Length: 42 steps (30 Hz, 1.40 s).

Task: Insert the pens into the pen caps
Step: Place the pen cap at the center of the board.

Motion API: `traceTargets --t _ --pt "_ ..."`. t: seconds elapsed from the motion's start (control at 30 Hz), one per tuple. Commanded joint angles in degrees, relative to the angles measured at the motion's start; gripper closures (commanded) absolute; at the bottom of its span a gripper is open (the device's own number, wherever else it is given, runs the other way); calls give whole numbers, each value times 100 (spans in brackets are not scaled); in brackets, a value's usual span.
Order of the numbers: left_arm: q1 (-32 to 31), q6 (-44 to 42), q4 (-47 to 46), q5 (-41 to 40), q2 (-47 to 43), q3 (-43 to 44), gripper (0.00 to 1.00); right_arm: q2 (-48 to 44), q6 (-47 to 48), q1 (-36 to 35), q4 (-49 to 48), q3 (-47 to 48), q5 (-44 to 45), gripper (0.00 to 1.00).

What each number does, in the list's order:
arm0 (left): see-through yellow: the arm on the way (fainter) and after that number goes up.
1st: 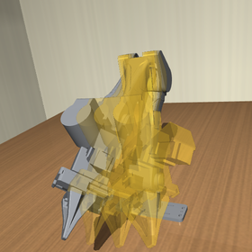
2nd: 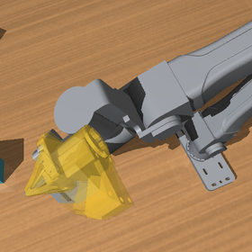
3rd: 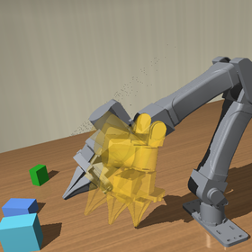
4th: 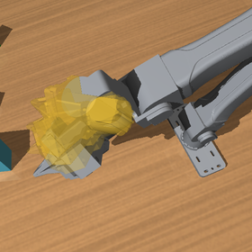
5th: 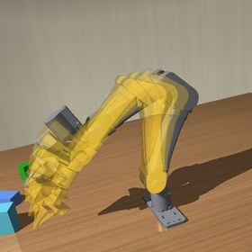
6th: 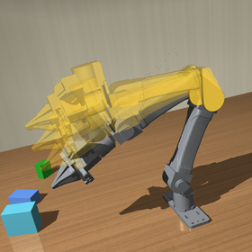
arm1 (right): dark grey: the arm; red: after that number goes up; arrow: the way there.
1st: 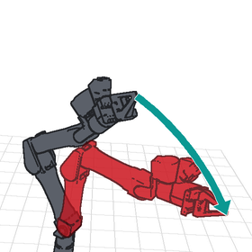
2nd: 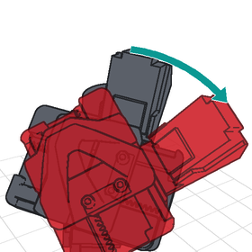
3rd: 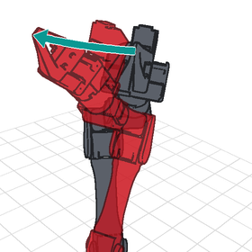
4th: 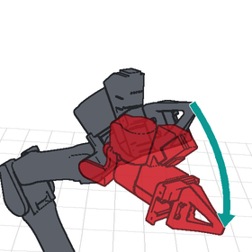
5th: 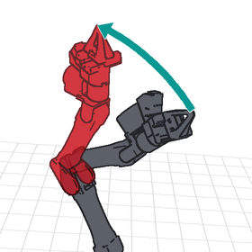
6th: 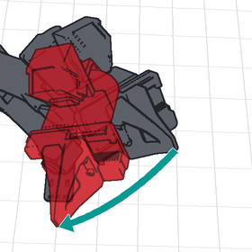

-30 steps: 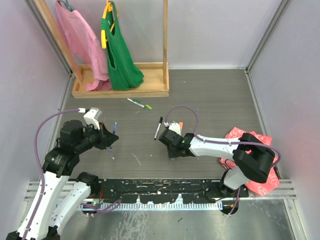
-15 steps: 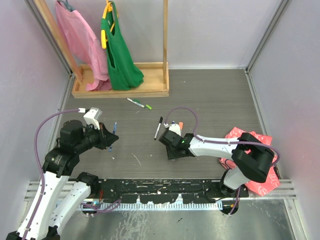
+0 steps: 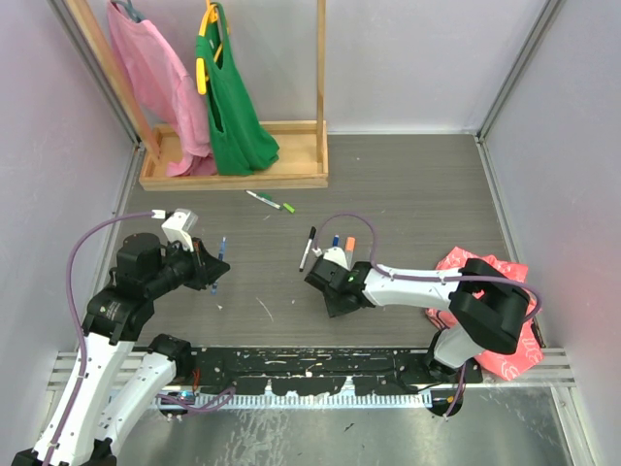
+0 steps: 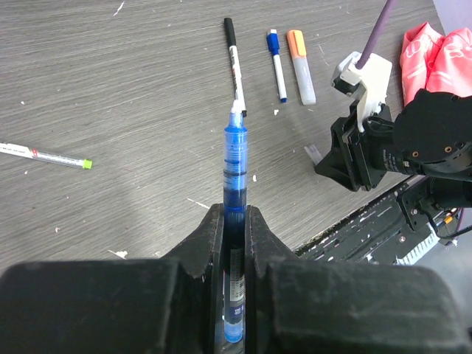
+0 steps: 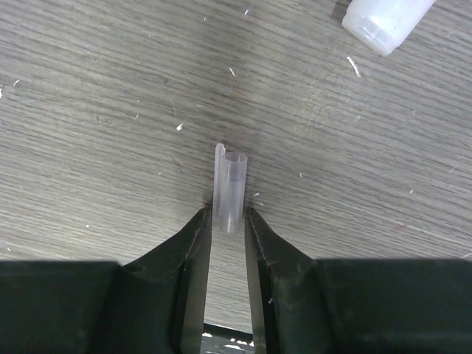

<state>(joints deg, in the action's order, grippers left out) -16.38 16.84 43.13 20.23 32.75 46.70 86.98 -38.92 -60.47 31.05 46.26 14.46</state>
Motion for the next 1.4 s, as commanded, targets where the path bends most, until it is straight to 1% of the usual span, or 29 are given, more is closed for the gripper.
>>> traceTargets --t 0.0,0.2,0.3,0.4,0.43,0.5,0.63,0.73,0.83,0.9,0.93,1.03,1.2,1.37 --pt "15 -100 -209 -31 -21 23 100 74 99 -55 287 116 208 72" --pt "19 -97 -203 -61 -32 19 100 98 468 -55 1 206 492 83" --pt "19 -88 -200 -73 -38 20 100 92 979 -53 -409 220 381 85" --pt "21 -87 -191 -104 -49 23 100 25 1654 -53 -858 188 -116 85" --pt "17 -92 -191 -112 -50 20 100 14 1877 -53 -966 187 -438 85" --pt "21 -93 -186 -116 -58 21 100 47 2213 -54 -1085 237 -793 85" --pt "21 -84 -191 -140 -67 23 100 425 2720 -58 -993 469 -1346 84" --pt "17 -84 -183 -166 -83 18 100 678 3002 -132 -860 634 -1562 84" --pt "21 -80 -183 -190 -89 21 100 770 3080 -228 -832 695 -1617 77" --pt "20 -76 -182 -197 -102 14 100 782 3061 -270 -803 705 -1558 68" --pt "14 -71 -178 -195 -101 10 100 773 3036 -271 -790 685 -1499 66" --pt "16 -76 -183 -189 -96 13 100 714 2881 -273 -743 595 -1223 61" --pt "19 -73 -191 -177 -91 12 100 563 2576 -269 -710 427 -718 57" --pt "17 -72 -191 -175 -85 15 100 560 2320 -247 -689 367 -381 57"
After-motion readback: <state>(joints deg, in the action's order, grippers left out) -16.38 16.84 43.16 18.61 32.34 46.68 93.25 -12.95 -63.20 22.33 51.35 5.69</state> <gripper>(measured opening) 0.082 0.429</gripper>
